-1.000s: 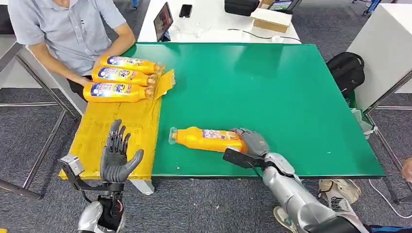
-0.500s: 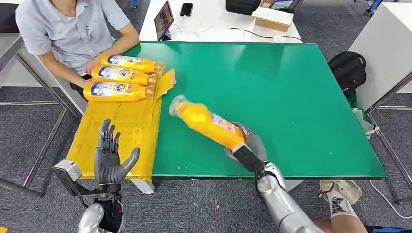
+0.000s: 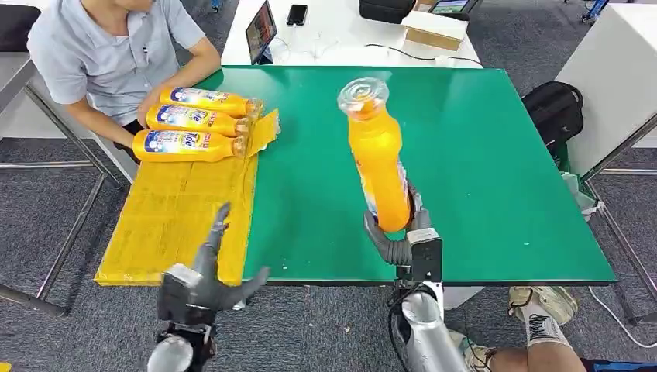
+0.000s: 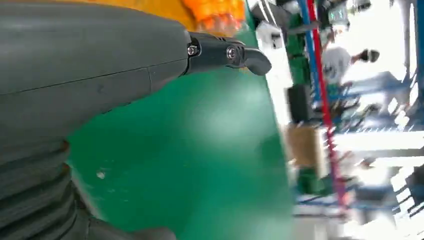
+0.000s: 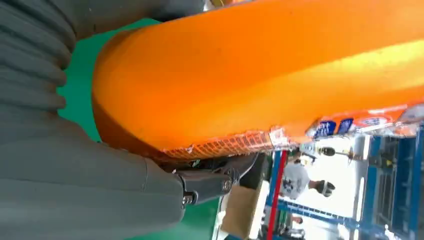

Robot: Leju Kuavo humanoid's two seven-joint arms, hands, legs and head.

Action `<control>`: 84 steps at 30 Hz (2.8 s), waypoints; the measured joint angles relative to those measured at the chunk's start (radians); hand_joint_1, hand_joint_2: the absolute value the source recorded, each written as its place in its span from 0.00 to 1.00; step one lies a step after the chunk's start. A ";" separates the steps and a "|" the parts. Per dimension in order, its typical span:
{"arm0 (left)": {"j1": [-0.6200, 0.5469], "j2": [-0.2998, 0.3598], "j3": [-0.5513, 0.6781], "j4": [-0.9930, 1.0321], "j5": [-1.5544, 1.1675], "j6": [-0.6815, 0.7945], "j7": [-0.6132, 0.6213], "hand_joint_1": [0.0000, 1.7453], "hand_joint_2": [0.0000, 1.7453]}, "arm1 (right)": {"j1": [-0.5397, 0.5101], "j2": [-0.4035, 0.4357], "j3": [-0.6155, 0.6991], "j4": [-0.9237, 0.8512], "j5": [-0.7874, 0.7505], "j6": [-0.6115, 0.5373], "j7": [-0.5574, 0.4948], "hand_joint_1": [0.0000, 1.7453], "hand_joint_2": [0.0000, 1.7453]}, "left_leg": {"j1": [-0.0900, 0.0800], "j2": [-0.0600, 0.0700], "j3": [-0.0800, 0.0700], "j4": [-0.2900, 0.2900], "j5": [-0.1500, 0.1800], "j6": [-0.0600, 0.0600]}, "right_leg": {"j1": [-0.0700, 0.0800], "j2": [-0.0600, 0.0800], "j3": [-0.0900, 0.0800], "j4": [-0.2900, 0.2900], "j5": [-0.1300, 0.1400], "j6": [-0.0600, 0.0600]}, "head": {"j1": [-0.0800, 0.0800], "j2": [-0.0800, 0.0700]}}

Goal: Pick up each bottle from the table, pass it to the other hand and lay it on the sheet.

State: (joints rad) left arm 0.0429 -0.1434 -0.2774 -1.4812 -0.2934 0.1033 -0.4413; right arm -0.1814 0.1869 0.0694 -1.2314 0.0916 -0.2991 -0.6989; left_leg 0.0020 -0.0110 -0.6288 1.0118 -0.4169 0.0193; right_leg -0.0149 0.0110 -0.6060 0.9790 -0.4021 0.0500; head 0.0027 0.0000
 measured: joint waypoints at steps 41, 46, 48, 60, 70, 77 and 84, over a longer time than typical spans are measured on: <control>-0.060 -0.006 -0.114 -0.005 0.303 -0.111 -0.051 0.00 1.00 | 0.003 -0.012 0.493 0.141 0.095 -0.187 0.000 1.00 1.00 | 0.001 0.001 -0.001 0.000 0.000 0.000 | 0.001 0.000 -0.001 0.000 0.000 0.000 | 0.000 0.000; -0.054 0.000 -0.122 -0.044 0.412 -0.229 -0.061 0.00 1.00 | -0.006 -0.026 0.562 0.177 0.085 -0.200 -0.001 1.00 1.00 | 0.001 0.001 -0.001 0.000 0.000 0.000 | 0.001 0.000 -0.002 0.000 0.000 0.000 | 0.000 0.000; -0.052 0.007 -0.130 -0.062 0.420 -0.250 -0.061 0.00 1.00 | -0.013 -0.031 0.577 0.191 0.080 -0.206 -0.002 1.00 1.00 | 0.001 0.001 -0.001 0.000 0.000 0.000 | 0.001 0.000 -0.002 0.000 0.000 0.000 | 0.000 0.000; -0.049 0.028 -0.155 -0.104 0.422 -0.269 -0.061 0.00 1.00 | -0.031 -0.048 0.630 0.237 0.087 -0.235 -0.001 1.00 1.00 | 0.001 0.001 -0.001 0.000 0.000 0.000 | 0.001 0.000 -0.002 0.000 0.000 0.000 | 0.000 0.000; -0.065 0.045 -0.162 -0.072 0.444 -0.283 0.069 1.00 1.00 | -0.046 -0.058 0.666 0.282 0.108 -0.326 0.008 1.00 1.00 | 0.001 0.001 -0.001 0.000 0.000 0.000 | 0.001 0.000 -0.002 0.000 0.000 0.000 | 0.000 0.000; -0.073 0.048 -0.162 -0.040 0.476 -0.294 0.087 1.00 1.00 | -0.049 -0.060 0.683 0.309 0.110 -0.357 0.013 0.00 1.00 | 0.001 0.001 -0.001 0.000 0.000 0.000 | 0.001 0.000 -0.002 0.000 0.000 0.000 | 0.000 0.000; -0.087 0.048 -0.163 -0.016 0.509 -0.272 0.124 1.00 1.00 | -0.066 -0.060 0.715 0.316 0.133 -0.383 0.006 0.00 0.00 | 0.001 0.001 -0.001 0.000 0.000 0.000 | 0.001 0.000 -0.002 0.000 0.000 0.000 | 0.000 0.000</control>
State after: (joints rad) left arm -0.0442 -0.0954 -0.4402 -1.4976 0.2156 -0.1682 -0.3170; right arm -0.2474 0.1270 0.7844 -0.9152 0.2243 -0.6817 -0.6924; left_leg 0.0026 -0.0100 -0.6298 1.0117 -0.4170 0.0190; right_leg -0.0143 0.0111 -0.6077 0.9793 -0.4023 0.0497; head 0.0027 0.0000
